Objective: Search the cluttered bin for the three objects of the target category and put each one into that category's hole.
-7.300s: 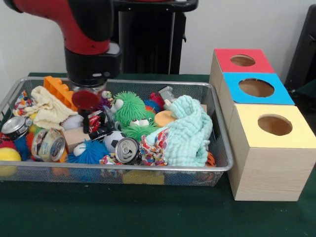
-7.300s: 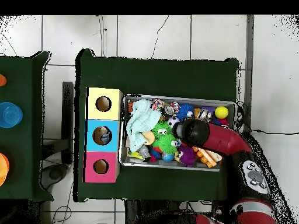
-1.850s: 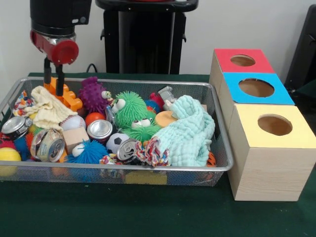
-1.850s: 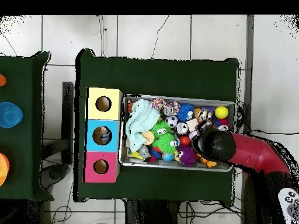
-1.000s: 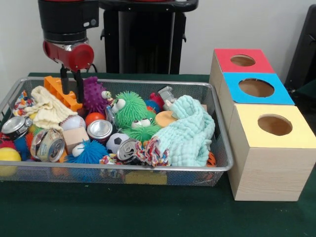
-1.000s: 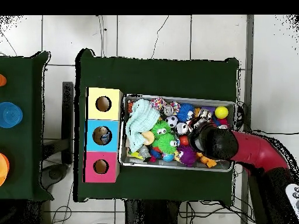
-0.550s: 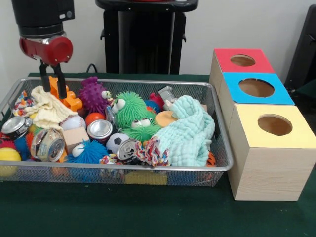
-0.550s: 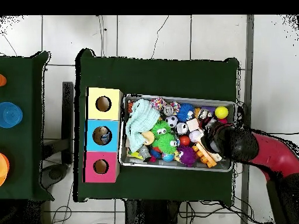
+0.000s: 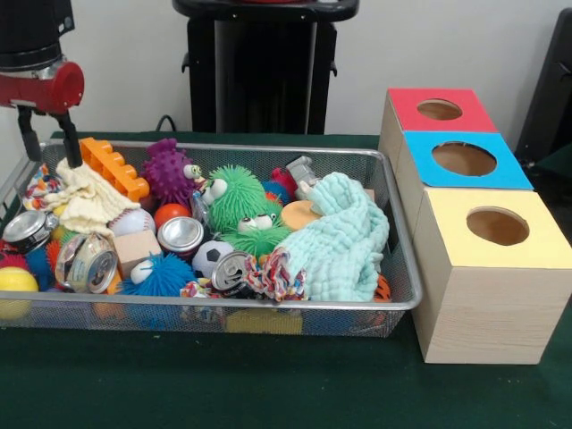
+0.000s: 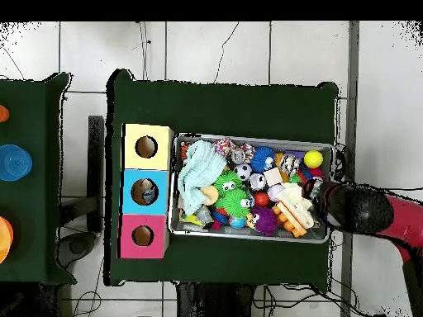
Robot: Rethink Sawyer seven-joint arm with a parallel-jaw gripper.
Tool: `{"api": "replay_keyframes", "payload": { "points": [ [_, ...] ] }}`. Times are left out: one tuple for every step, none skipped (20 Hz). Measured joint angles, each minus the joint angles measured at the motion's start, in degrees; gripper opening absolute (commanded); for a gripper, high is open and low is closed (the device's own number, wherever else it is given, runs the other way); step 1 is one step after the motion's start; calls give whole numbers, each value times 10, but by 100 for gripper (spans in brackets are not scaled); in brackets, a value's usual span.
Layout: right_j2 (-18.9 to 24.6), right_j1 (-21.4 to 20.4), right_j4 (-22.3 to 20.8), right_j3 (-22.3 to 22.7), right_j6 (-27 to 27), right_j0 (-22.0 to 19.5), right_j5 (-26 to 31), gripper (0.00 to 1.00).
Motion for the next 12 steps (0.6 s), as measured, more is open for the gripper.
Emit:
{"api": "replay_keyframes", "payload": {
  "points": [
    [2, 4, -5, -4, -12, 0, 0, 100],
    [4, 6, -9, -7, -20, 0, 0, 100],
    [7, 10, -14, -11, -31, 0, 0, 100],
    [10, 12, -16, -13, -38, 0, 0, 100],
    [13, 15, -19, -16, -46, 0, 0, 100],
    [18, 17, -21, -18, -52, 0, 0, 100],
    [20, 18, -22, -19, -55, 0, 0, 100],
    [24, 20, -23, -20, -57, 0, 0, 100],
    [26, 20, -23, -21, -58, 0, 0, 100],
    [27, 20, -23, -22, -58, 0, 0, 100],
    [28, 21, -23, -22, -58, 0, 0, 100],
    [28, 21, -23, -23, -58, 0, 0, 100]
  ]
}}
